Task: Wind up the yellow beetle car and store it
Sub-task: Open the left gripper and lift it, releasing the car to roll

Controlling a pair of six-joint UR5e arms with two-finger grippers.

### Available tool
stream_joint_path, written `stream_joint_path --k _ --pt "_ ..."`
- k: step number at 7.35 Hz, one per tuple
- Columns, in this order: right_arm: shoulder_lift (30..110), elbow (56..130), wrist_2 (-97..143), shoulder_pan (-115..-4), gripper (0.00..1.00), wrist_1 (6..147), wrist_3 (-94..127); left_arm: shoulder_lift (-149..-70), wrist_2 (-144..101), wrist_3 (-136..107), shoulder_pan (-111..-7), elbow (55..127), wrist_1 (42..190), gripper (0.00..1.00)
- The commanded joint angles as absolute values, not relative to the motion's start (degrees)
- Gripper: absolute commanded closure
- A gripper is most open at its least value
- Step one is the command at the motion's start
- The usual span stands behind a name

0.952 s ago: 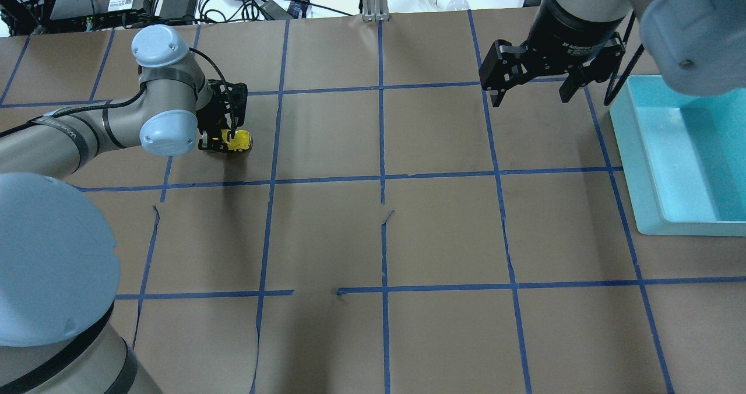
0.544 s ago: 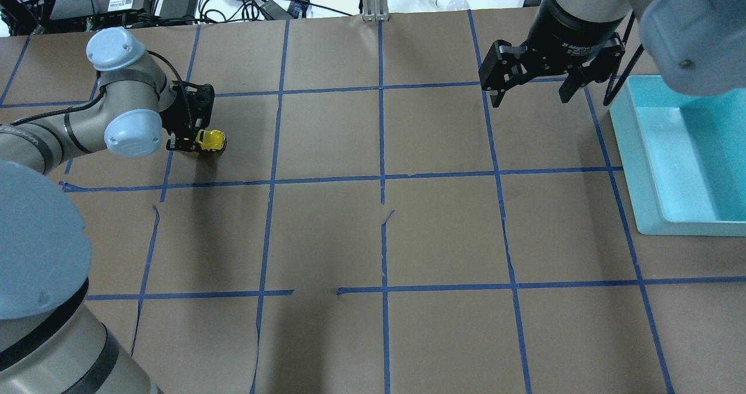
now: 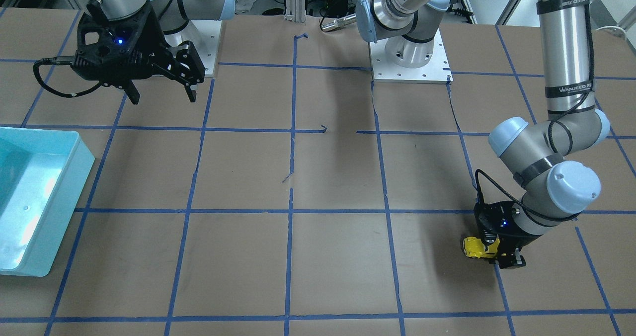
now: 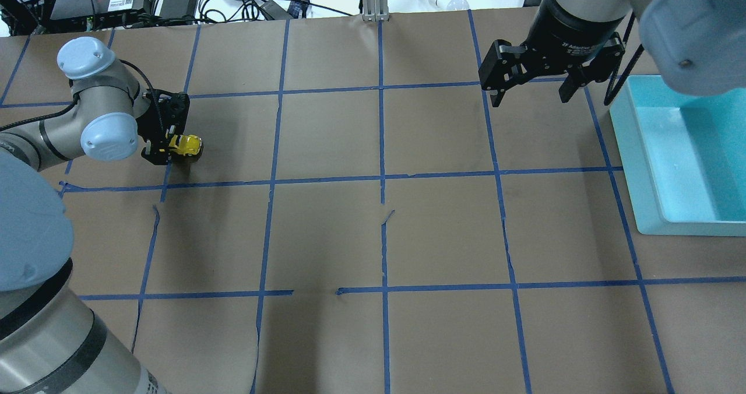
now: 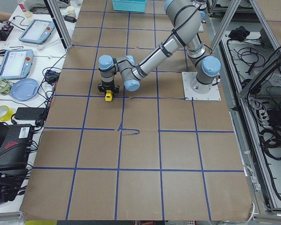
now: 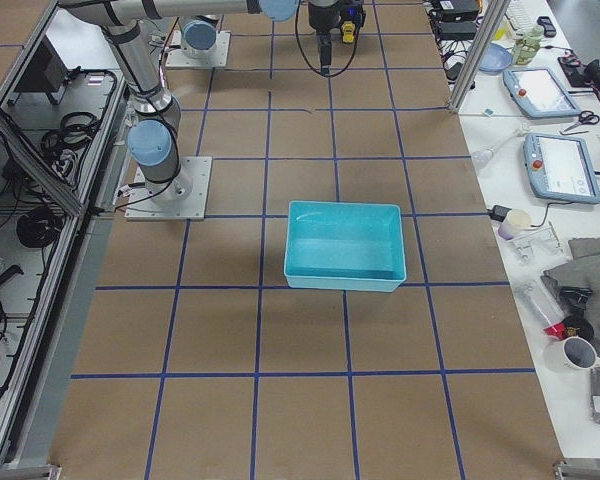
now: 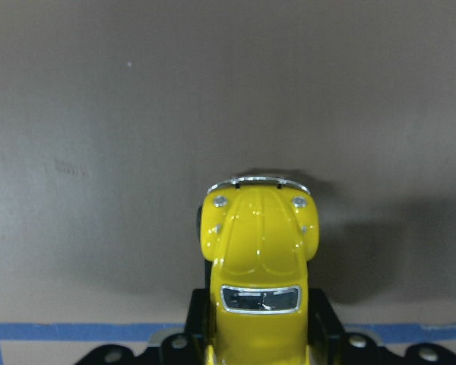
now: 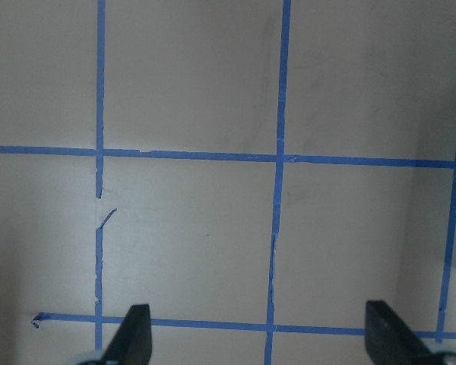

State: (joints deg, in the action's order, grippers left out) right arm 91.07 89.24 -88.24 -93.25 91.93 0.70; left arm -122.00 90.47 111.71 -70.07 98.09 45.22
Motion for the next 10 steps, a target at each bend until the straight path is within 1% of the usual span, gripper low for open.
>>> stream_joint_path --k 1,3,5,8,10 --pt "91.14 89.21 -88.24 -93.25 0.00 91.93 0.70 -121.20 89.40 111.53 -69.96 98.00 45.35 0.15" --pt "91.14 89.30 -88.24 -93.25 0.00 91.93 0.70 -120.76 88.86 111.45 -70.13 97.91 45.70 0.15" --pt "91.14 89.30 -88.24 -93.25 0.00 91.85 0.70 -118.67 87.03 106.66 -73.11 97.74 46.75 0.16" --pt "91.14 89.30 -88.51 -93.25 0.00 91.85 0.62 -111.12 86.75 90.94 -80.75 97.30 57.44 0.16" --pt "91.14 89.30 -88.51 -93.25 0.00 91.85 0.62 -106.63 87.19 82.14 -85.06 97.21 60.71 0.16"
